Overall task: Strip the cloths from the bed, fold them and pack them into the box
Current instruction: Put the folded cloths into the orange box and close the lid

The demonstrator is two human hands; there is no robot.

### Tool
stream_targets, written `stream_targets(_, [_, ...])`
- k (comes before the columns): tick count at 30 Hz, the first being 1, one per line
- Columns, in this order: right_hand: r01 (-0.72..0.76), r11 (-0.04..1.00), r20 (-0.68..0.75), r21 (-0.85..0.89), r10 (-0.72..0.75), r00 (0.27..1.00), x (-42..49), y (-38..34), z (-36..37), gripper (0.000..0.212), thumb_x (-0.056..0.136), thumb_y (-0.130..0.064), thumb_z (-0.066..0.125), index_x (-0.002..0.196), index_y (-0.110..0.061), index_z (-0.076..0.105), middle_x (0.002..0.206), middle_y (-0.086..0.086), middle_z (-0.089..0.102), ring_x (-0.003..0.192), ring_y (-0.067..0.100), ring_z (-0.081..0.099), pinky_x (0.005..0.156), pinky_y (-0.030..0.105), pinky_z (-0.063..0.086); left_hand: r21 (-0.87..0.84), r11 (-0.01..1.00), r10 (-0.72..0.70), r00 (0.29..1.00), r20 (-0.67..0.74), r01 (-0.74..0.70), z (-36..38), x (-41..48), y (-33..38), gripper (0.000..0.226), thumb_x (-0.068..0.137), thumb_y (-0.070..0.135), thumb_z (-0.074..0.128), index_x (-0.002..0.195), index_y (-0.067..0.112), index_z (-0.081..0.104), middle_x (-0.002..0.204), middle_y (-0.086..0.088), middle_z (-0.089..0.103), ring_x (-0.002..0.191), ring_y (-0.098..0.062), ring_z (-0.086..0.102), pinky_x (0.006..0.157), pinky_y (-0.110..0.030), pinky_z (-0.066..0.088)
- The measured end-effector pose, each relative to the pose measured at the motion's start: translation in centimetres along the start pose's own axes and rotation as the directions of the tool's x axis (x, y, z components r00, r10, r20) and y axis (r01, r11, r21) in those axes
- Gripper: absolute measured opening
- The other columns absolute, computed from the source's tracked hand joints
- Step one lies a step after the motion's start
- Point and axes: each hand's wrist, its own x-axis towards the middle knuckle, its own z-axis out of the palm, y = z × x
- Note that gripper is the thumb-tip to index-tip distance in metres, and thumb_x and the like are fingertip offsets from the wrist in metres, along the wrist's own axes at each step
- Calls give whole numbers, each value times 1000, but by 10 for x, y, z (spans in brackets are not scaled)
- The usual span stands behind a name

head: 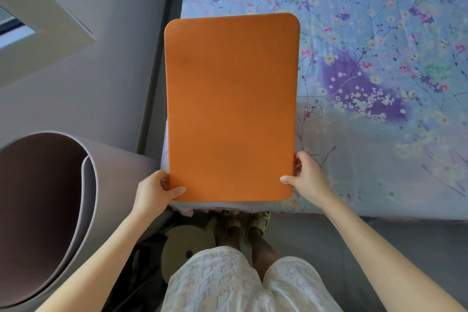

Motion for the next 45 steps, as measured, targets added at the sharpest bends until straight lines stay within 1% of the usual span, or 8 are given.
stream_targets(12, [-70, 992, 0, -107, 70, 998, 13, 1, 4, 49, 80, -22, 74, 119, -10, 48, 119, 4, 49, 104, 21, 52, 83, 32, 44, 46, 999, -6, 1000, 10, 5, 6, 8, -1, 33, 73, 28, 79, 91, 16, 54, 88, -2, 62, 74, -23, 65, 72, -40, 57])
stream_targets(17, [-90, 995, -16, -43, 89, 996, 10, 3, 7, 51, 80, -20, 74, 124, -10, 48, 124, 6, 53, 105, 20, 52, 86, 32, 44, 15, 1000, -22, 999, 33, 22, 6, 11, -4, 30, 76, 26, 78, 94, 17, 56, 90, -3, 63, 77, -25, 66, 75, -42, 57])
stream_targets(24, [-117, 988, -111, 98, 128, 986, 8, -3, 15, 72, 79, -6, 73, 141, -14, 37, 103, -2, 57, 85, 14, 55, 73, 28, 45, -95, 993, -64, 994, 92, 73, 3, 18, -15, 21, 76, 26, 78, 88, 17, 62, 86, -2, 65, 80, -23, 66, 74, -45, 58])
stream_targets(29, [-166, 961, -64, 219, 184, 981, 19, -1, 13, 42, 83, -8, 70, 123, -6, 58, 95, -2, 60, 92, 21, 60, 83, 36, 52, -129, 988, -72, 994, 85, 82, 3, 23, -13, 17, 80, 29, 73, 85, 17, 62, 85, -3, 66, 78, -24, 65, 74, -43, 57])
stream_targets(34, [-161, 934, -94, 318, 200, 975, 43, -12, 11, 10, 92, -16, 61, 96, -8, 64, 85, 0, 64, 90, 27, 62, 81, 39, 50, -240, 968, -101, 991, -87, 78, 7, 47, 14, 19, 89, 30, 63, 98, 13, 62, 95, -1, 63, 87, -19, 58, 82, -36, 50])
stream_targets(36, [-174, 920, -109, 351, 225, 968, 59, -17, 11, 18, 93, -18, 59, 97, -2, 66, 94, 11, 67, 93, 31, 62, 79, 37, 49, -339, 937, -142, 979, -145, 86, 9, 62, 29, 24, 91, 30, 60, 103, 10, 65, 96, 0, 62, 89, -17, 57, 81, -31, 47])
stream_targets(39, [-212, 895, -121, 393, 279, 953, 87, -28, 7, 32, 92, -24, 61, 117, -3, 62, 112, 9, 66, 106, 27, 60, 90, 39, 48, -481, 870, -212, 964, -162, 111, 6, 91, 52, 30, 93, 29, 57, 112, 7, 65, 101, -2, 64, 94, -19, 59, 84, -33, 48])
stream_targets(45, [-175, 914, -151, 367, 244, 958, 143, -58, -6, 18, 92, -22, 61, 105, -10, 64, 97, 0, 66, 92, 22, 61, 79, 35, 50, -610, 786, -244, 957, -159, 99, -5, 150, 97, 26, 99, 25, 46, 113, 11, 63, 100, 0, 61, 91, -16, 54, 82, -31, 45])
